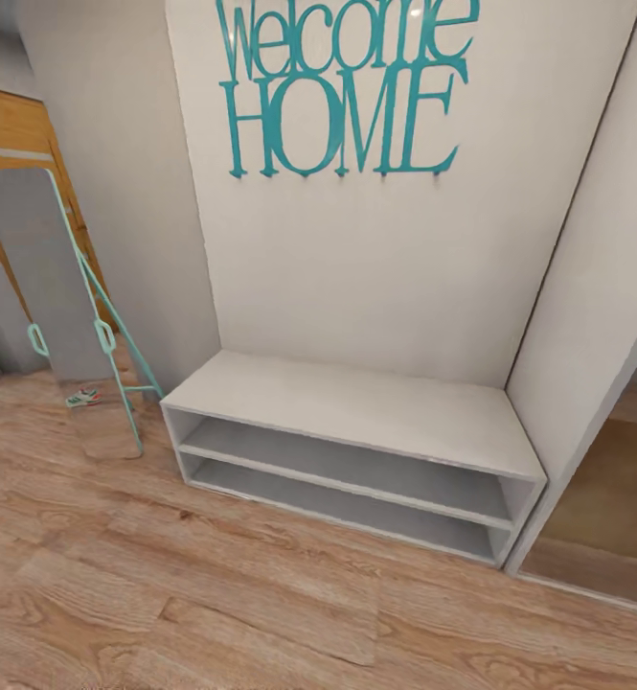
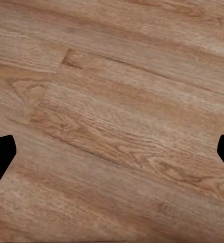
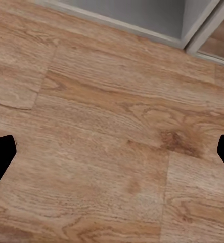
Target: Pick up the two gym shoes and the two sandals from the corridor floor and place them onto the hallstand (shoe rack) in the corridor, making sure they are on the rack and not on the floor. Arrange them so the two gym shoes are next to each other and the two sandals are next to each other.
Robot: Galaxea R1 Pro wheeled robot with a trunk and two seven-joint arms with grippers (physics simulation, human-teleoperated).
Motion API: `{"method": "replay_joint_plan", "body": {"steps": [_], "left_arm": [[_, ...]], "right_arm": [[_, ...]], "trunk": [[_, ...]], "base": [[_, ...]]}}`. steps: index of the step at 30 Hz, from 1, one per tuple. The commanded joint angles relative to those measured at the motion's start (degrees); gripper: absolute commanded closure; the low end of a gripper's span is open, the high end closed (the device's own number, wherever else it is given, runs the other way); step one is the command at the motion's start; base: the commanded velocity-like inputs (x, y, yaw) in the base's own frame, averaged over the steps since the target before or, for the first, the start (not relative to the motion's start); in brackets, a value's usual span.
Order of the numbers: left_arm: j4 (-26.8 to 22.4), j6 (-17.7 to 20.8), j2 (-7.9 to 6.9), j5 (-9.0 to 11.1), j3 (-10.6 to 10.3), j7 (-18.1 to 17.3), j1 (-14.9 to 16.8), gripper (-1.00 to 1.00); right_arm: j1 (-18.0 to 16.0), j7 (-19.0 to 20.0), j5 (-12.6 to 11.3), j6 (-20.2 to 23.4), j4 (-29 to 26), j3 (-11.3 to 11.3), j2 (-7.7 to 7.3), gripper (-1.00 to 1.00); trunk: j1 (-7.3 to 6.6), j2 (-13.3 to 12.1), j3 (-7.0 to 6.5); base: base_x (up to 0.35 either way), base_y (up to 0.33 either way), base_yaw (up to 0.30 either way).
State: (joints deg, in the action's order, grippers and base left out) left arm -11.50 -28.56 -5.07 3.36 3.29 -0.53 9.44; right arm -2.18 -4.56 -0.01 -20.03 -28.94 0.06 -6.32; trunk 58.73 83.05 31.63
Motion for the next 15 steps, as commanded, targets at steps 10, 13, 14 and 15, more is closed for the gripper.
{"method": "replay_joint_plan", "body": {"steps": [10, 13, 14, 15], "left_arm": [[-0.03, -0.18, -0.02, 0.82, 0.2, -0.03, 0.05, -1.0], [0.02, -0.18, -0.02, 0.84, 0.22, -0.03, 0.05, -1.0], [0.03, -0.18, -0.02, 0.85, 0.22, -0.02, 0.05, -1.0], [0.04, -0.18, -0.02, 0.85, 0.22, -0.03, 0.05, -1.0]], "right_arm": [[-0.01, -0.18, 0.01, -0.17, 0.02, 0.04, 0.0, -1.0], [-0.01, -0.18, 0.01, -0.17, 0.02, 0.08, 0.0, -1.0], [-0.01, -0.16, 0.01, -0.15, 0.02, 0.08, 0.0, -1.0], [-0.01, -0.17, 0.01, -0.16, 0.02, 0.09, 0.0, -1.0]], "trunk": [[0.0, 0.03, 0.46], [0.0, 0.03, 0.59], [0.0, 0.03, 0.64], [0.0, 0.03, 0.68]], "base": [[0.0, 0.124, 0.272], [0.0, 0.285, 0.27], [0.0, 0.293, 0.269], [0.005, 0.296, 0.269]]}}
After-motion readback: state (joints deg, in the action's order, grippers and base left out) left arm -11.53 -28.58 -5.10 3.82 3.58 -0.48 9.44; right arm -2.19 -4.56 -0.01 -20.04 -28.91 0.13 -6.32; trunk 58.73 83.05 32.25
